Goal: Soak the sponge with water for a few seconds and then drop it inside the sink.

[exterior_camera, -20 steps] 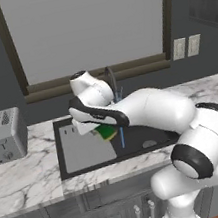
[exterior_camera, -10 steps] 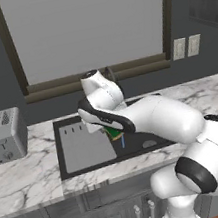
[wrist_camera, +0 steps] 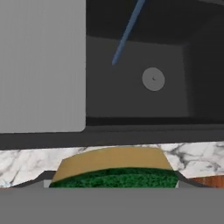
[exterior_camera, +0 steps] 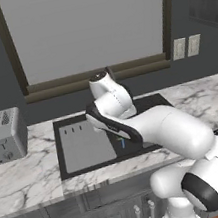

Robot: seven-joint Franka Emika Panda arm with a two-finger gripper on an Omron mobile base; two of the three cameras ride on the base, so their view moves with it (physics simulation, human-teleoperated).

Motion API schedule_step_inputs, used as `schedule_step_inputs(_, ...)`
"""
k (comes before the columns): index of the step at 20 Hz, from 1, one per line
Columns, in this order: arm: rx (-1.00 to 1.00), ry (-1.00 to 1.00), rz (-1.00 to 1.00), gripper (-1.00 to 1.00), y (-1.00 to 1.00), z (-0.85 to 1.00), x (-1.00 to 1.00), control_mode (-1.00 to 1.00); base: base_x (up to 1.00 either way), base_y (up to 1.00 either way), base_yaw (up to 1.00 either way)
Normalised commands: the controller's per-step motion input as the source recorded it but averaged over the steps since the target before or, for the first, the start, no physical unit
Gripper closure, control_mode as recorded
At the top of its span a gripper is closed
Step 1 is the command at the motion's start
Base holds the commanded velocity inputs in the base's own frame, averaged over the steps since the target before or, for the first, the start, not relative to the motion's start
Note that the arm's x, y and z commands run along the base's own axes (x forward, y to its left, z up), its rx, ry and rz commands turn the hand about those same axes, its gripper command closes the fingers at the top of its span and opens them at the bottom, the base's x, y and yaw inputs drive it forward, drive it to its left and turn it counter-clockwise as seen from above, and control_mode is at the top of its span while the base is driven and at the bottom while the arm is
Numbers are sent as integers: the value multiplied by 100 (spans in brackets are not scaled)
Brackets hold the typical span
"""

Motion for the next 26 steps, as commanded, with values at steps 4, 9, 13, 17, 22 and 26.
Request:
schedule_step_inputs(4,0,-8,-22,100,-3,0,0,-100,0,0,0)
schedule_step_inputs(9,0,-7,-23,100,-2,0,0,-100,0,0,0)
schedule_step_inputs(13,1,-11,-22,100,-4,0,0,-100,0,0,0)
schedule_step_inputs(17,2,-11,-20,100,-3,0,0,-100,0,0,0)
schedule_step_inputs(22,2,-13,-19,100,-14,0,0,-100,0,0,0)
schedule_step_inputs(26,4,-18,-18,100,-18,-9,7,-100,0,0,0)
